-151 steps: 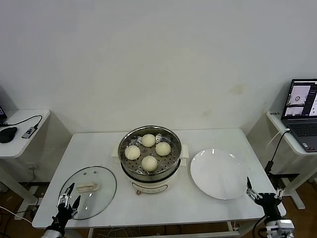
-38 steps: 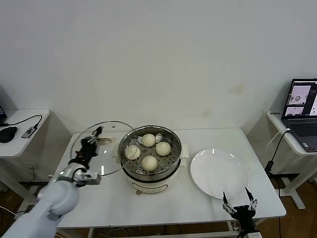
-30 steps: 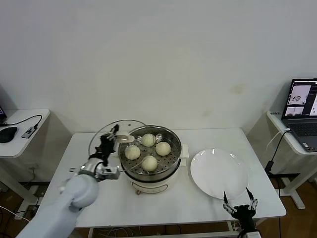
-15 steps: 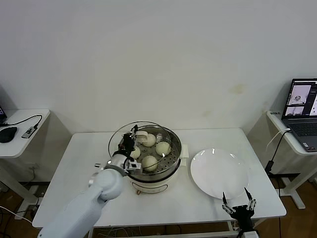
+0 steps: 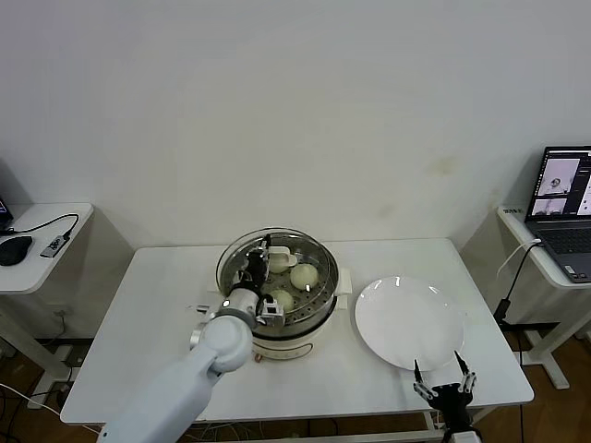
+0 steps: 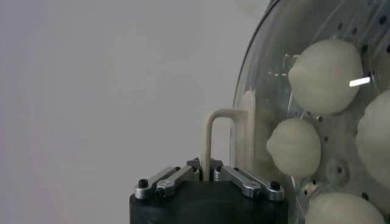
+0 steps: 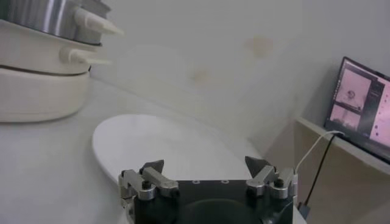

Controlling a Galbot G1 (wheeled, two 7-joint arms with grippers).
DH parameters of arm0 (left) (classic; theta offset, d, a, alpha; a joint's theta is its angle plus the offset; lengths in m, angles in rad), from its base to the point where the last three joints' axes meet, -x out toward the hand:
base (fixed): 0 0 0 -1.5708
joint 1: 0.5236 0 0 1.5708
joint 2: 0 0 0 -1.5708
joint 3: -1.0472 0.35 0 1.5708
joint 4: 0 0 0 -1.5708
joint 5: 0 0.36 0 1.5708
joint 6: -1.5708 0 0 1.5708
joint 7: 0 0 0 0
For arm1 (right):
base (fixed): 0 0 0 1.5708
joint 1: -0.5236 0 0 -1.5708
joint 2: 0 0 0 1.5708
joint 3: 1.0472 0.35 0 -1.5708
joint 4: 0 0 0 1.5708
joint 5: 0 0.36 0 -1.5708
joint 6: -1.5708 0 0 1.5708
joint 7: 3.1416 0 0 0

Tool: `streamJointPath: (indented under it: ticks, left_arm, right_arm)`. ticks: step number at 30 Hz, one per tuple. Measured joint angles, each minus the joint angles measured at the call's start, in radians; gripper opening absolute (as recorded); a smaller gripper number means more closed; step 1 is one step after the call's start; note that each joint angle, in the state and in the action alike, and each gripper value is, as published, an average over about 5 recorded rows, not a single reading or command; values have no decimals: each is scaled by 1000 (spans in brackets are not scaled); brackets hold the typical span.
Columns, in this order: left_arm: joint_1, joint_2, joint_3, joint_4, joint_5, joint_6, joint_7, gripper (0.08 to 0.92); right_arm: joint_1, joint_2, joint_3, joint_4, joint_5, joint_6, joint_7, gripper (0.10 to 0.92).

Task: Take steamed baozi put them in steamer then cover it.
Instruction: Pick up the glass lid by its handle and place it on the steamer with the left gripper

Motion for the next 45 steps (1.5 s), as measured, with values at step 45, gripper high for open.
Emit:
streamJointPath:
  ticks: [45]
  left_arm:
    - [60,-15,-24,-48,12,-34,-22,469]
  right_arm:
    - [1,4,-12,-28,-23,2,1,823]
